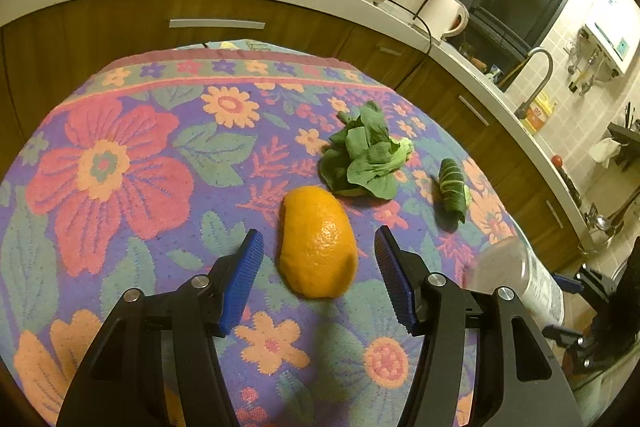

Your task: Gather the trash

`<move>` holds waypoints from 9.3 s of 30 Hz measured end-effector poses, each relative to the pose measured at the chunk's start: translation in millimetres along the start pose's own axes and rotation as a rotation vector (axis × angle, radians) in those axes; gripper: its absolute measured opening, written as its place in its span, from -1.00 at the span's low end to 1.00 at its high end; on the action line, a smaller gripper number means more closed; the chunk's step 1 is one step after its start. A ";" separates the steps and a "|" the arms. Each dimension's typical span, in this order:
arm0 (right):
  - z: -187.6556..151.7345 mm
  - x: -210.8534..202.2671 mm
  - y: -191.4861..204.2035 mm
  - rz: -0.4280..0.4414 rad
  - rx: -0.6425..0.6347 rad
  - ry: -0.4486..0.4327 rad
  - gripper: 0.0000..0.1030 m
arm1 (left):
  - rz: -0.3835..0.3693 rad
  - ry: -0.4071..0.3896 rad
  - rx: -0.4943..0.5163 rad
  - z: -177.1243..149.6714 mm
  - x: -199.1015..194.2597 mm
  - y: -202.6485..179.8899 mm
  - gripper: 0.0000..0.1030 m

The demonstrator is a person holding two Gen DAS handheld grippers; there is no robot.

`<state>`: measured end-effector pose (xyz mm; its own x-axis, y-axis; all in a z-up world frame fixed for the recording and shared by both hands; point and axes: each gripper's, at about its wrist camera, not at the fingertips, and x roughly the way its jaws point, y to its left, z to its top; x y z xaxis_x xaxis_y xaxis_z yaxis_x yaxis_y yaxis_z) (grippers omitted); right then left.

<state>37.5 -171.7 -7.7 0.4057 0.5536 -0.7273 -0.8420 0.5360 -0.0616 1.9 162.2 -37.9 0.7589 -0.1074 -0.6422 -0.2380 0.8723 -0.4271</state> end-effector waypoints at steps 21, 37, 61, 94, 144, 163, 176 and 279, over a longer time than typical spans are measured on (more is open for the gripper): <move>8.5 25.4 4.3 -0.017 0.090 0.029 0.22 | 0.052 -0.034 0.053 -3.8 -7.2 -7.9 0.10; -21.9 -4.8 -49.3 -0.041 0.272 -0.054 0.18 | 0.213 0.060 0.127 -3.4 20.2 -34.4 0.08; -120.0 -72.0 -188.6 -0.355 0.601 -0.136 0.18 | -0.049 0.029 0.430 -22.0 64.1 -273.6 -0.70; -92.8 -47.2 -208.2 -0.324 0.660 -0.108 0.31 | -0.199 0.156 0.427 -37.9 110.7 -336.1 -0.03; 112.4 136.9 -40.1 -0.164 0.210 0.036 -0.37 | 0.153 0.022 0.083 49.3 82.7 -70.2 -0.41; 71.4 52.4 -88.3 -0.024 0.380 -0.215 -0.97 | 0.016 -0.060 0.177 49.9 42.9 -126.7 -0.82; -19.6 -35.5 -161.8 -0.265 0.503 -0.252 -0.97 | -0.176 -0.035 0.309 21.9 65.8 -249.6 -0.82; -81.9 -64.3 -88.9 -0.633 0.582 -0.291 0.38 | 0.046 -0.282 0.383 -51.4 30.4 -220.4 0.76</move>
<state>57.1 -307.1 -11.5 0.8719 0.1428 -0.4684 -0.1503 0.9884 0.0215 46.2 -57.9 4.0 0.9003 0.0232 -0.4346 -0.0752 0.9918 -0.1029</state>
